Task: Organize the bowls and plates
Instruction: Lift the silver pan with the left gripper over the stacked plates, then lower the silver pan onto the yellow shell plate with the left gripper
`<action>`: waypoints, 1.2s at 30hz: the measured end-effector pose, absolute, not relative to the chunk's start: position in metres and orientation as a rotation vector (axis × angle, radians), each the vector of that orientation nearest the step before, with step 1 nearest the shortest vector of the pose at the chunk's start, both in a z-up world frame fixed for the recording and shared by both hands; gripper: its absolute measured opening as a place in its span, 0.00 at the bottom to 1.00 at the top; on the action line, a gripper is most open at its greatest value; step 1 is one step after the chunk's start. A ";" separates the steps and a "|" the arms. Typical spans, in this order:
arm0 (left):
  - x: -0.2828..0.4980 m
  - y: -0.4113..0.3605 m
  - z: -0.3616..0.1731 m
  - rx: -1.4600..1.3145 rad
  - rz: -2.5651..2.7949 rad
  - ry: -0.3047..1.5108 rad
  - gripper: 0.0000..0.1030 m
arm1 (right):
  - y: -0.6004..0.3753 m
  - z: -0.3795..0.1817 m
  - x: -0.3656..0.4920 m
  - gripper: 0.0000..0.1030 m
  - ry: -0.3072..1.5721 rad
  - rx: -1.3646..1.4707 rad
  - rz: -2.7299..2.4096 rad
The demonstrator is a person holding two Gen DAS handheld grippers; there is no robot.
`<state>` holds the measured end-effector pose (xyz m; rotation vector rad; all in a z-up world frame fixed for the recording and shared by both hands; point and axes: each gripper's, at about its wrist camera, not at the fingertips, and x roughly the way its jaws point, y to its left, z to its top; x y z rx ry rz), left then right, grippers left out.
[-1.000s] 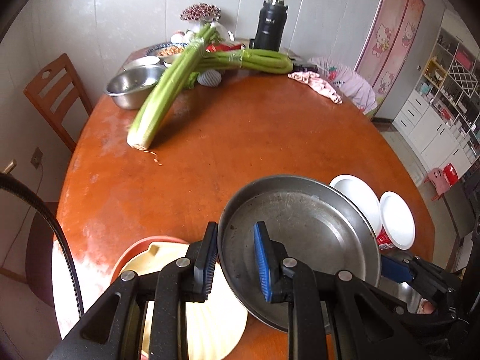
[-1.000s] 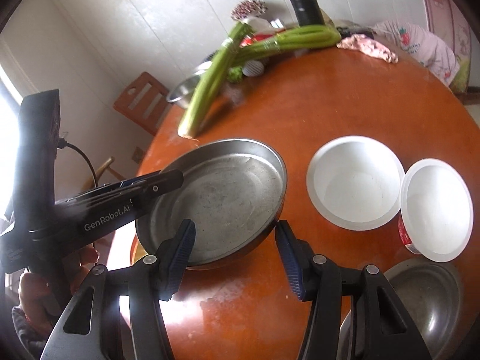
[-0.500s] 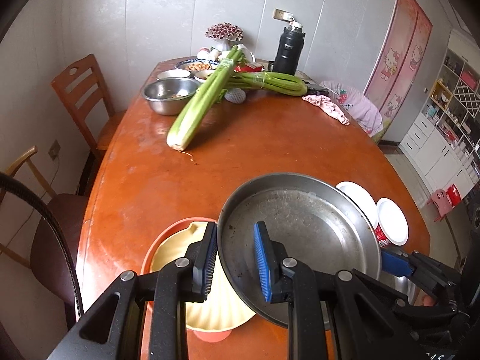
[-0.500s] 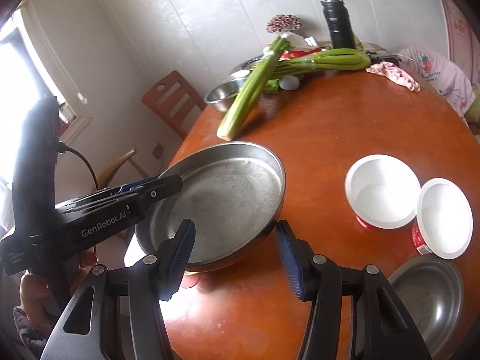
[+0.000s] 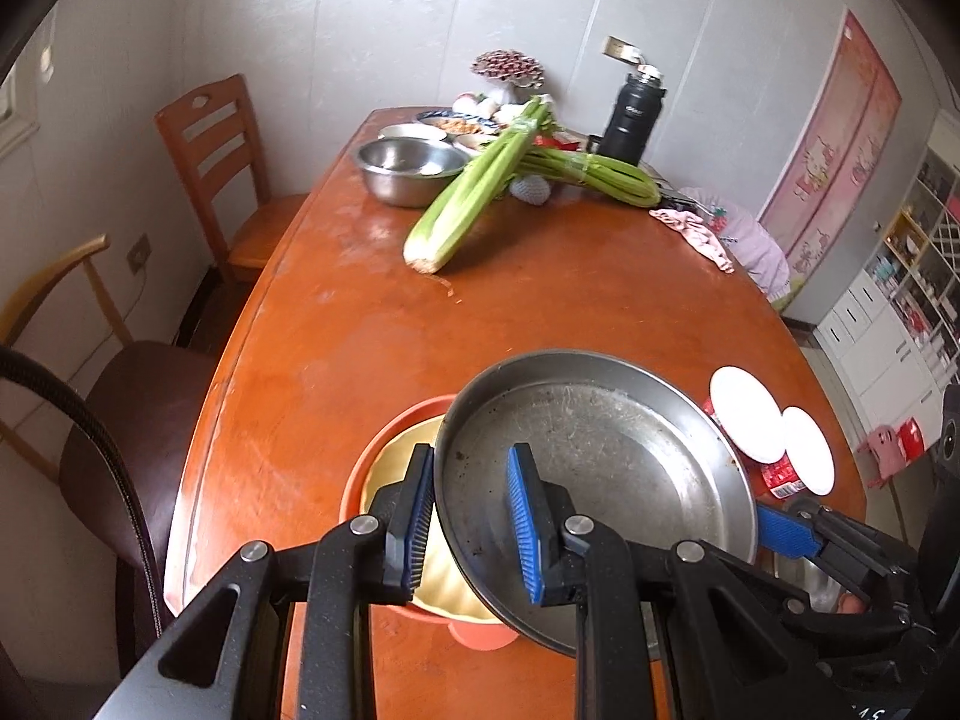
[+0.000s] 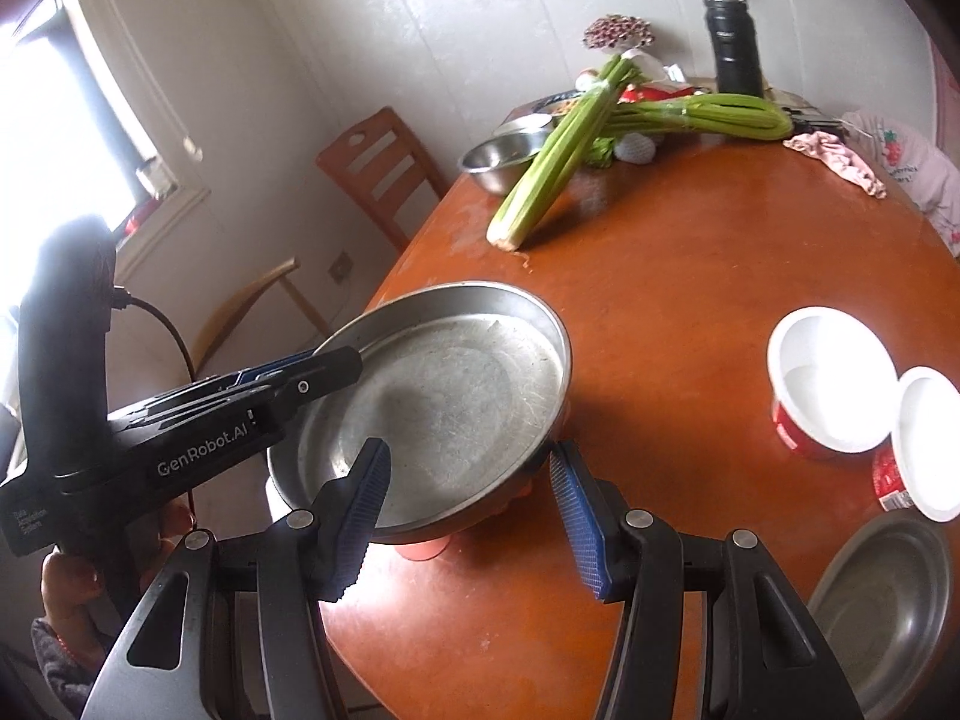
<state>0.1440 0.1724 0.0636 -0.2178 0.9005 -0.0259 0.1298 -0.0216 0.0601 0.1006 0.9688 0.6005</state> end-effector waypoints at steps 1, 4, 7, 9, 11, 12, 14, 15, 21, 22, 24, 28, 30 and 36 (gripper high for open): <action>0.143 0.176 0.059 -0.230 -0.021 0.908 0.23 | -0.019 0.058 0.130 0.56 0.975 0.101 0.606; 0.139 0.186 0.046 -0.262 -0.016 0.918 0.23 | -0.011 0.051 0.132 0.56 0.984 0.090 0.616; 0.137 0.193 0.035 -0.282 -0.003 0.926 0.23 | -0.002 0.045 0.131 0.56 0.993 0.067 0.624; 0.136 0.197 0.028 -0.294 0.009 0.937 0.23 | 0.002 0.043 0.130 0.56 1.001 0.052 0.625; 0.135 0.199 0.023 -0.299 0.010 0.941 0.23 | 0.007 0.038 0.130 0.56 1.008 0.040 0.629; 0.134 0.201 0.020 -0.304 0.012 0.946 0.23 | 0.009 0.037 0.131 0.56 1.010 0.035 0.628; 0.133 0.204 0.015 -0.309 0.013 0.954 0.23 | 0.011 0.035 0.131 0.56 1.014 0.031 0.631; 0.133 0.206 0.013 -0.311 0.015 0.953 0.23 | 0.012 0.034 0.131 0.56 1.017 0.028 0.630; 0.132 0.213 0.004 -0.319 0.035 0.958 0.23 | 0.023 0.026 0.132 0.56 1.029 -0.014 0.643; 0.132 0.215 0.002 -0.326 0.034 0.959 0.23 | 0.024 0.023 0.133 0.56 1.035 -0.018 0.643; 0.132 0.216 -0.002 -0.337 0.029 0.964 0.23 | 0.025 0.019 0.135 0.56 1.045 -0.025 0.642; 0.136 0.215 -0.008 -0.335 0.026 0.976 0.23 | 0.026 0.015 0.137 0.56 1.053 -0.043 0.634; 0.137 0.216 -0.010 -0.338 0.025 0.982 0.23 | 0.027 0.013 0.138 0.56 1.050 -0.055 0.630; 0.142 0.219 -0.017 -0.337 0.043 0.987 0.23 | 0.032 0.007 0.142 0.56 1.067 -0.072 0.639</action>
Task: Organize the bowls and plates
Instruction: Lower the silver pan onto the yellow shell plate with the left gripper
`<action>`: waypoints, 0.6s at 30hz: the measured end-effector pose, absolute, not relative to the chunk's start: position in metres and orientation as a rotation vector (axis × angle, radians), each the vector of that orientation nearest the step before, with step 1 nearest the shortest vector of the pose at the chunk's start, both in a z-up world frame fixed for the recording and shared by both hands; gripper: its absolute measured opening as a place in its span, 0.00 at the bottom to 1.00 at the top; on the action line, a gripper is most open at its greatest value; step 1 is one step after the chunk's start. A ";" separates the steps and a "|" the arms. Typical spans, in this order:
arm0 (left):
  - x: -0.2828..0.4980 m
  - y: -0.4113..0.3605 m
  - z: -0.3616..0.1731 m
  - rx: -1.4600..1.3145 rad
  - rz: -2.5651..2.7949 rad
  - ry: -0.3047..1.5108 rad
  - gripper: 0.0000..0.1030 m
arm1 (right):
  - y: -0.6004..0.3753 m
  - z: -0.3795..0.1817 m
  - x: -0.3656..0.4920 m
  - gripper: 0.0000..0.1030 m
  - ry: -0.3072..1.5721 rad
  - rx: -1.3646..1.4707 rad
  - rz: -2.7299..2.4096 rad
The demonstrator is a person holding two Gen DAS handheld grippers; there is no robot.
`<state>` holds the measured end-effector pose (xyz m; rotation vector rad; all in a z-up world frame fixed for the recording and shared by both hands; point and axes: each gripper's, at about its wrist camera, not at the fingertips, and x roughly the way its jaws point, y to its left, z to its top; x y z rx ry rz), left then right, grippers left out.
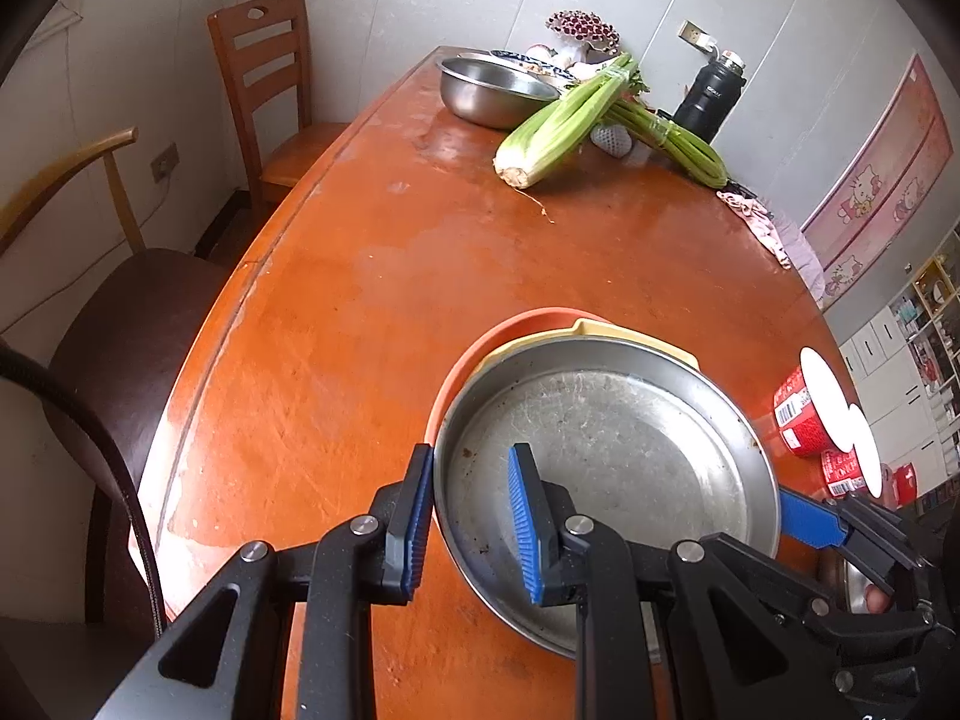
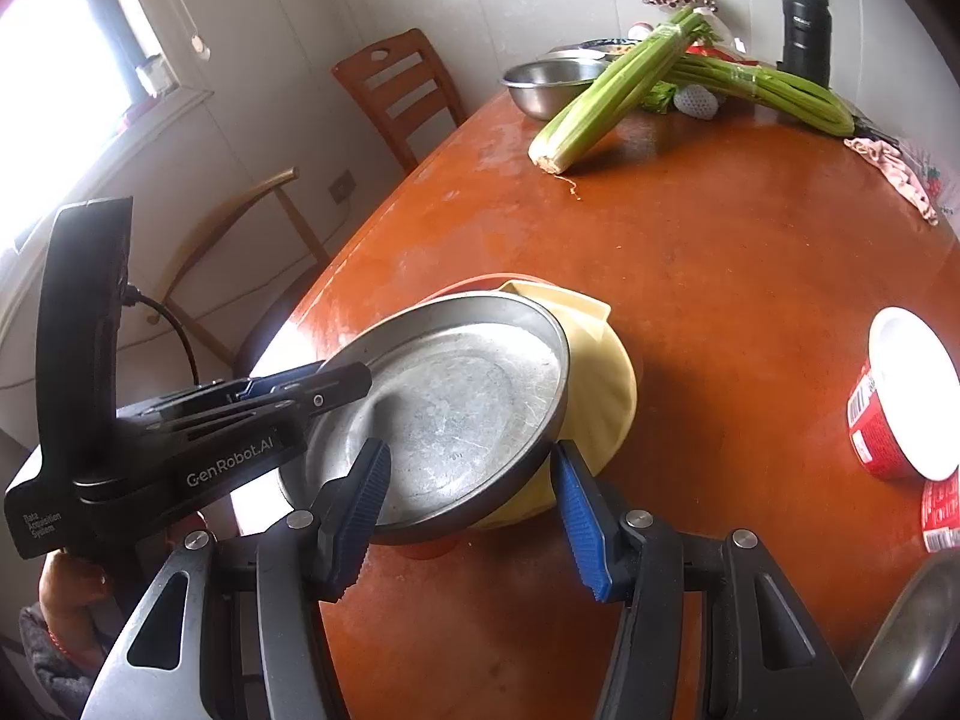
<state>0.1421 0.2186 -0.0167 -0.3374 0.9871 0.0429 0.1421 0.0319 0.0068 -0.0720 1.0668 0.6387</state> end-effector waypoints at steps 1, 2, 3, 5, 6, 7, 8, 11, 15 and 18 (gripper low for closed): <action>0.143 0.219 -0.018 -0.337 0.044 0.990 0.23 | 0.033 0.006 0.143 0.56 1.067 -0.075 0.641; 0.144 0.219 -0.019 -0.339 0.044 0.994 0.23 | 0.034 0.005 0.144 0.56 1.068 -0.078 0.640; 0.145 0.219 -0.021 -0.336 0.045 1.000 0.23 | 0.034 0.005 0.144 0.56 1.067 -0.084 0.638; 0.145 0.219 -0.021 -0.339 0.047 0.997 0.23 | 0.035 0.004 0.147 0.56 1.068 -0.087 0.639; 0.146 0.219 -0.021 -0.337 0.046 0.997 0.23 | 0.037 0.003 0.148 0.56 1.069 -0.093 0.635; 0.147 0.219 -0.021 -0.336 0.045 0.999 0.23 | 0.038 0.003 0.149 0.56 1.067 -0.103 0.633; 0.147 0.219 -0.021 -0.335 0.045 0.999 0.23 | 0.039 0.002 0.149 0.56 1.065 -0.111 0.629; 0.147 0.218 -0.021 -0.330 0.049 1.000 0.23 | 0.041 0.001 0.149 0.56 1.061 -0.130 0.627; 0.148 0.218 -0.021 -0.327 0.055 1.002 0.23 | 0.042 0.000 0.149 0.56 1.050 -0.161 0.622; 0.148 0.218 -0.021 -0.319 0.057 1.002 0.24 | 0.041 0.000 0.150 0.56 1.043 -0.171 0.621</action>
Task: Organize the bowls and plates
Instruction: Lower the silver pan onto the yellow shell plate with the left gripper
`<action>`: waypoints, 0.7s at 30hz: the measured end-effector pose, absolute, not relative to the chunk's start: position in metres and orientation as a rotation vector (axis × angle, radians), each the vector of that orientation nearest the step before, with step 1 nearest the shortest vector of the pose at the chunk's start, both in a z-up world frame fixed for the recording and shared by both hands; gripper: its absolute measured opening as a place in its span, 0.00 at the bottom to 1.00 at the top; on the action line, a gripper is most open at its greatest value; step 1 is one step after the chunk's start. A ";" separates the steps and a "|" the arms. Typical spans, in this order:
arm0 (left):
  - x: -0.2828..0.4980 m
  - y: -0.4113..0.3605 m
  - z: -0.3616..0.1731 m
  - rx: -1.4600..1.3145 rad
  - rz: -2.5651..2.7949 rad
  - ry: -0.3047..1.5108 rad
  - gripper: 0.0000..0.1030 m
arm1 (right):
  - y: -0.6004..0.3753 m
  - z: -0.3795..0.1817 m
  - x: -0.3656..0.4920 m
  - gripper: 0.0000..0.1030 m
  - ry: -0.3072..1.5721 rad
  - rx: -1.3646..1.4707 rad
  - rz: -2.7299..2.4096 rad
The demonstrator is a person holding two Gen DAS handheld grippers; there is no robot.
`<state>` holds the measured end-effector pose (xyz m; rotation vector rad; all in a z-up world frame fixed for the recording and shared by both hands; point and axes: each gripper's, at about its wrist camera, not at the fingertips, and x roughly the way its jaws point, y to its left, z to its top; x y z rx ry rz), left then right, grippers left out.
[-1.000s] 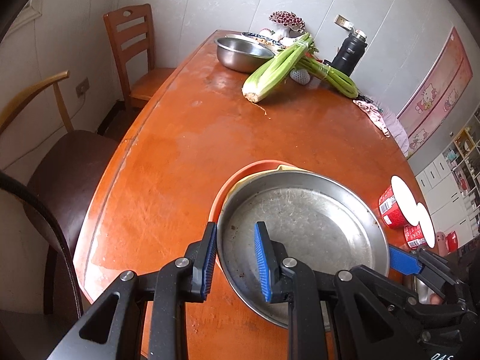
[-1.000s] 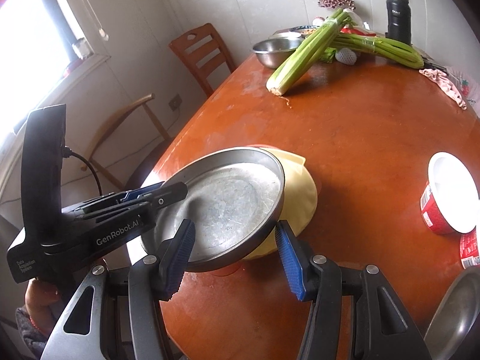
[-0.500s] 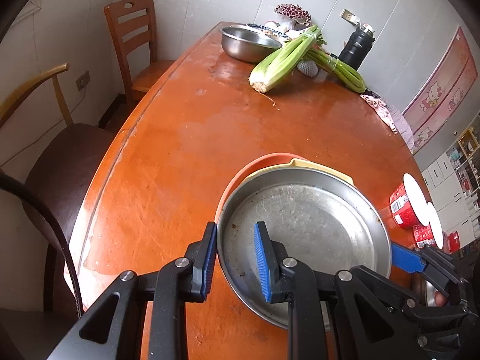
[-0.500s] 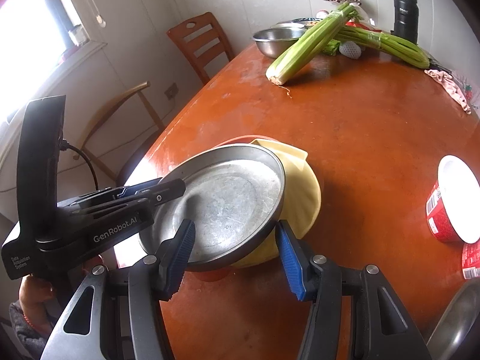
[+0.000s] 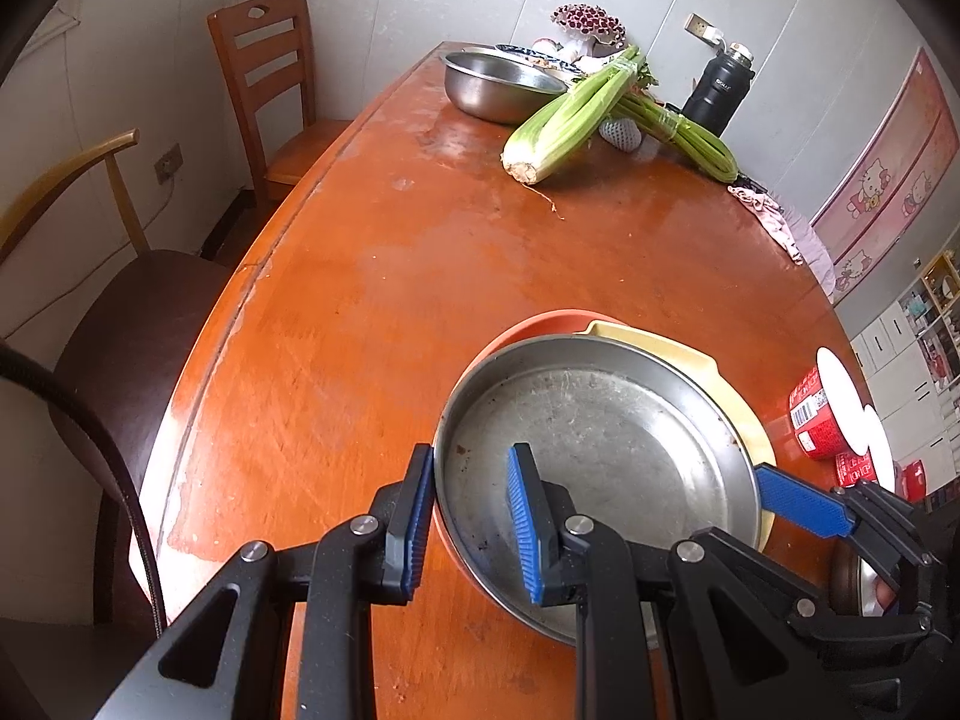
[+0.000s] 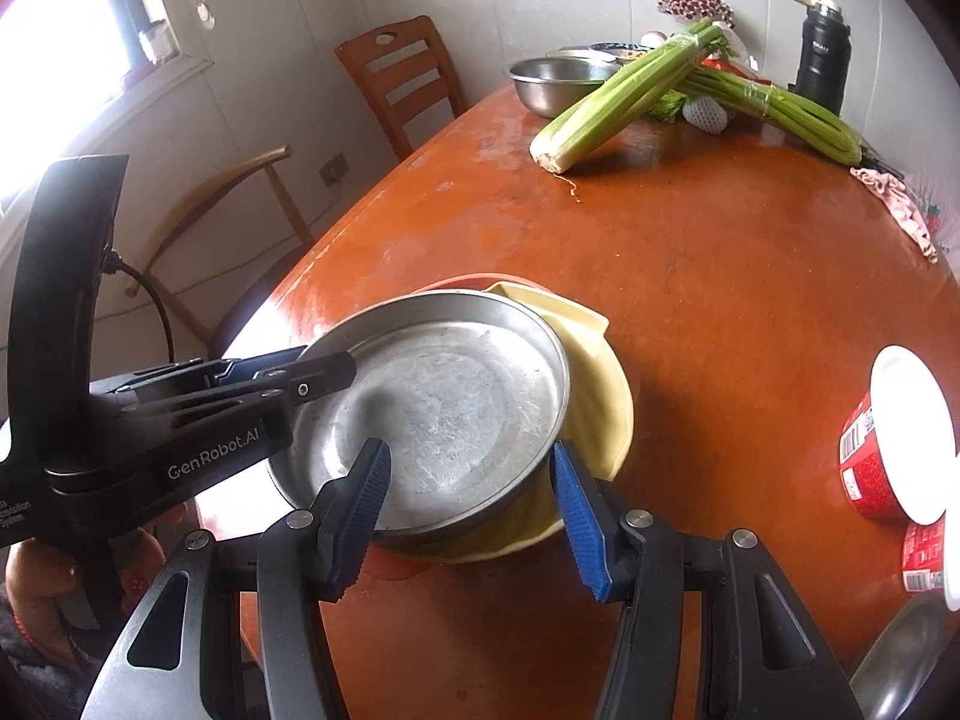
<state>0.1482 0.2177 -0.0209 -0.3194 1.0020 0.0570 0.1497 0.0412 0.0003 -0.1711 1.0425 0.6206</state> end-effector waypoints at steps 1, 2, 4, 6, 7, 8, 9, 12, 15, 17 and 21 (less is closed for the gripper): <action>0.148 0.217 -0.021 -0.314 0.057 1.001 0.24 | 0.041 0.001 0.150 0.56 1.039 -0.176 0.621; 0.148 0.217 -0.021 -0.314 0.058 1.000 0.24 | 0.040 0.001 0.150 0.56 1.035 -0.180 0.619; 0.149 0.216 -0.021 -0.314 0.068 0.998 0.24 | 0.039 0.002 0.150 0.56 1.028 -0.185 0.613; 0.150 0.216 -0.024 -0.307 0.079 1.006 0.25 | 0.038 0.003 0.149 0.56 1.018 -0.186 0.608; 0.150 0.215 -0.024 -0.302 0.083 1.002 0.26 | 0.036 0.004 0.149 0.56 1.016 -0.182 0.611; 0.150 0.215 -0.025 -0.300 0.085 1.004 0.29 | 0.035 0.005 0.149 0.56 1.012 -0.178 0.610; 0.150 0.215 -0.027 -0.308 0.087 1.012 0.31 | 0.033 0.007 0.148 0.56 1.004 -0.175 0.608; 0.147 0.216 -0.030 -0.333 0.090 1.009 0.40 | 0.029 0.010 0.147 0.56 0.994 -0.168 0.607; 0.141 0.222 -0.027 -0.372 0.089 0.992 0.45 | 0.026 0.013 0.146 0.56 0.993 -0.155 0.613; 0.137 0.225 -0.024 -0.395 0.090 0.983 0.47 | 0.022 0.014 0.145 0.56 0.991 -0.141 0.623; 0.128 0.230 -0.024 -0.448 0.091 0.983 0.50 | 0.016 0.016 0.142 0.56 0.995 -0.121 0.630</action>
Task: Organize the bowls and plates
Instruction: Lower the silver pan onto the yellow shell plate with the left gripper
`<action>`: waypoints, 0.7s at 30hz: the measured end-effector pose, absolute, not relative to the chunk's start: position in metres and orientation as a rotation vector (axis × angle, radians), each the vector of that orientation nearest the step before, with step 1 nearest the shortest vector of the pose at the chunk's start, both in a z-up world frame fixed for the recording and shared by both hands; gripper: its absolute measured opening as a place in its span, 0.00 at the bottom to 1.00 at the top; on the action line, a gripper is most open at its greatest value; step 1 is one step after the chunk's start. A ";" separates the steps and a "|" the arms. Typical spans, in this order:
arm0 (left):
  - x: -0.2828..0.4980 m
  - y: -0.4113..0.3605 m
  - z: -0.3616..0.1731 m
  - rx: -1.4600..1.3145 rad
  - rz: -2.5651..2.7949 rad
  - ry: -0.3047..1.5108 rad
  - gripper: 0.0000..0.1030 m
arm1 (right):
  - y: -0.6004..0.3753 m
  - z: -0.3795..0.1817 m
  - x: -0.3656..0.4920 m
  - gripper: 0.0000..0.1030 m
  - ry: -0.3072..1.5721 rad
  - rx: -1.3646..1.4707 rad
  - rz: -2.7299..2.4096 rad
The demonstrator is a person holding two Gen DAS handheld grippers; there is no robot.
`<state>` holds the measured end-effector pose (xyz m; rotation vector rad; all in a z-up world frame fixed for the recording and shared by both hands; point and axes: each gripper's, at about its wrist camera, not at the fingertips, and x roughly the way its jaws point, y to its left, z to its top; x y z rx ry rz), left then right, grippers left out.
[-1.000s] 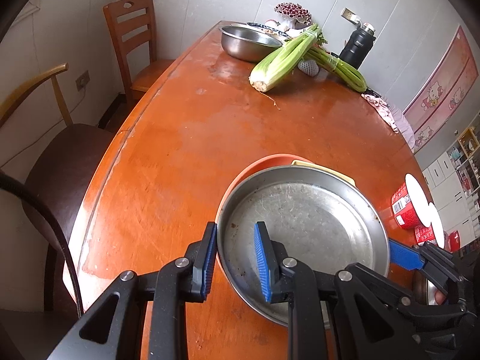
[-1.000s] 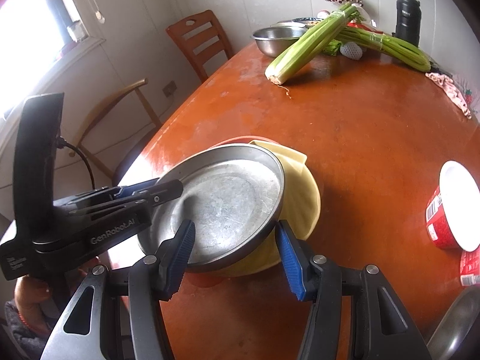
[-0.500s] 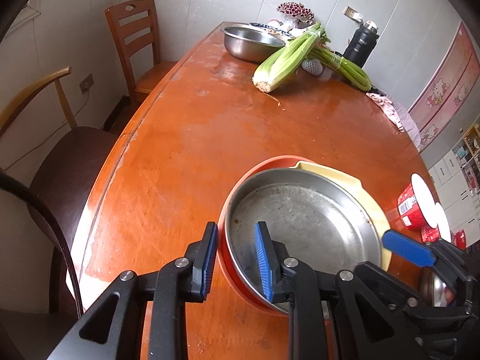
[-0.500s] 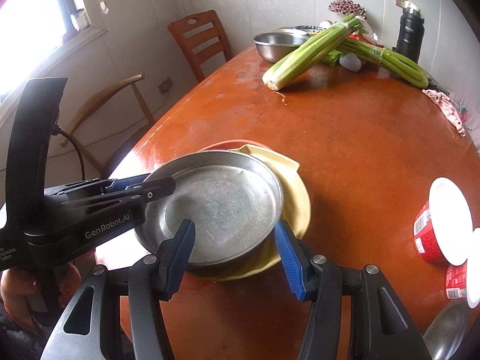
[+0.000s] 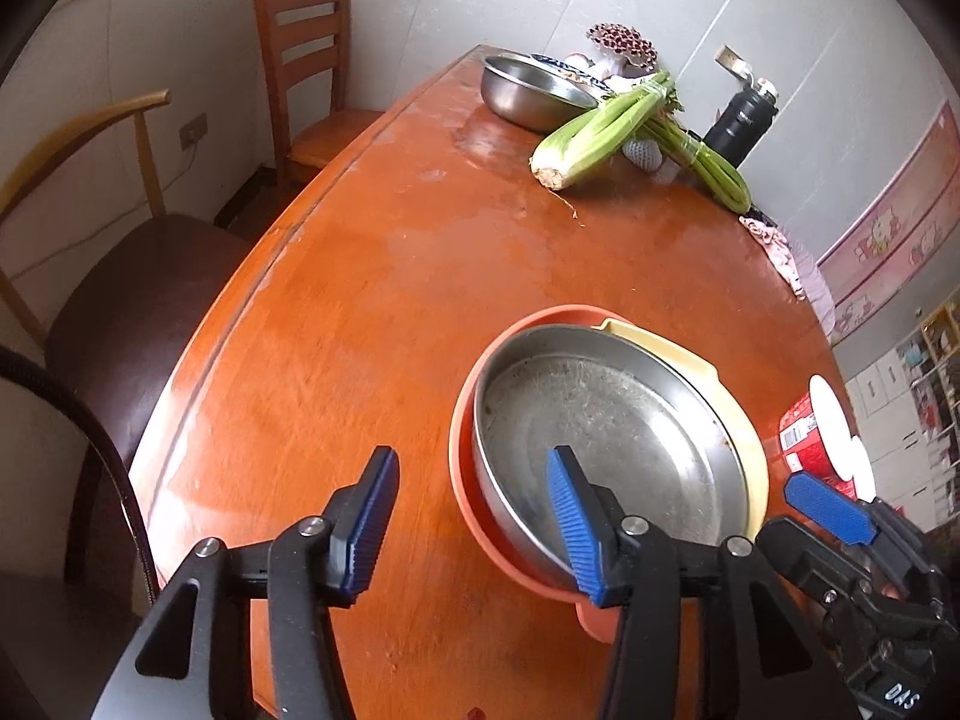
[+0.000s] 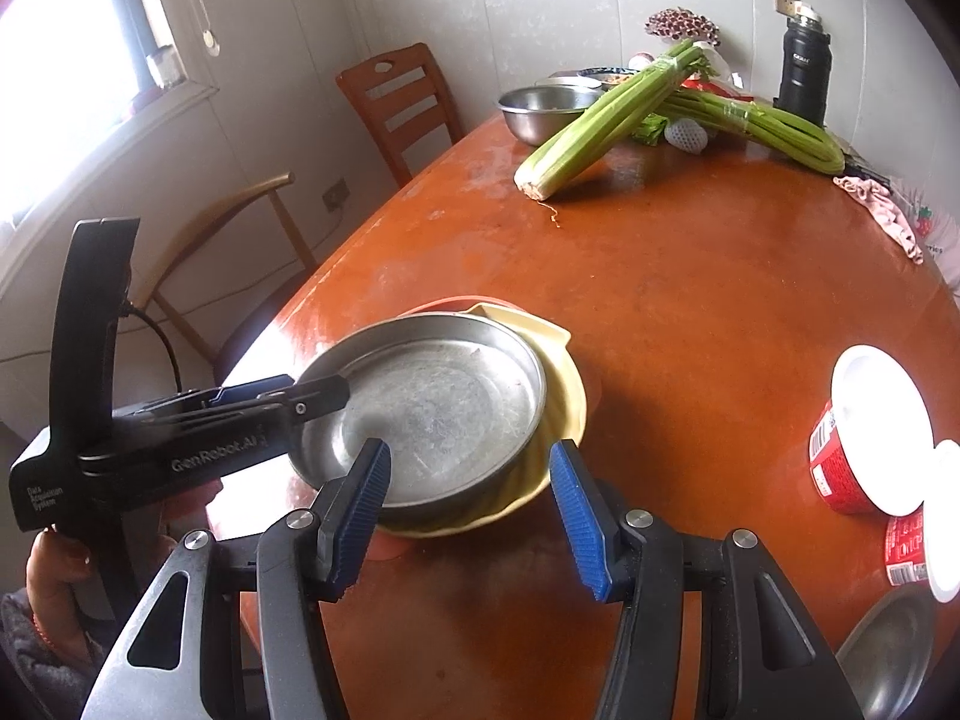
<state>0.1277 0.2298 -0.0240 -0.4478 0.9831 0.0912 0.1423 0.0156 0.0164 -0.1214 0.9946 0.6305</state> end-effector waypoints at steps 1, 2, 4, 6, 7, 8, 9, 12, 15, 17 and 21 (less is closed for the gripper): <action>0.126 0.230 -0.025 -0.462 0.085 0.986 0.50 | 0.012 0.017 0.142 0.56 0.995 -0.112 0.629; 0.125 0.229 -0.027 -0.473 0.082 0.989 0.51 | 0.009 0.017 0.142 0.56 0.996 -0.104 0.630; 0.123 0.226 -0.030 -0.492 0.064 0.995 0.51 | 0.004 0.018 0.142 0.56 0.997 -0.091 0.630; 0.125 0.223 -0.035 -0.507 0.056 1.009 0.52 | 0.000 0.017 0.143 0.56 0.998 -0.082 0.623; 0.128 0.220 -0.038 -0.506 0.052 1.016 0.52 | -0.002 0.017 0.143 0.56 1.002 -0.079 0.623; 0.129 0.219 -0.039 -0.506 0.051 1.015 0.52 | -0.003 0.016 0.143 0.56 1.006 -0.078 0.625; 0.131 0.217 -0.039 -0.508 0.045 1.012 0.52 | -0.004 0.015 0.144 0.56 1.011 -0.074 0.629; 0.137 0.212 -0.040 -0.498 0.050 1.019 0.53 | -0.005 0.012 0.145 0.56 1.019 -0.073 0.629; 0.143 0.208 -0.040 -0.487 0.063 1.024 0.54 | -0.007 0.008 0.146 0.56 1.036 -0.064 0.629; 0.146 0.205 -0.040 -0.487 0.069 1.028 0.54 | -0.009 0.005 0.148 0.56 1.047 -0.059 0.626; 0.155 0.198 -0.039 -0.469 0.081 1.039 0.56 | -0.011 0.000 0.150 0.56 1.066 -0.049 0.630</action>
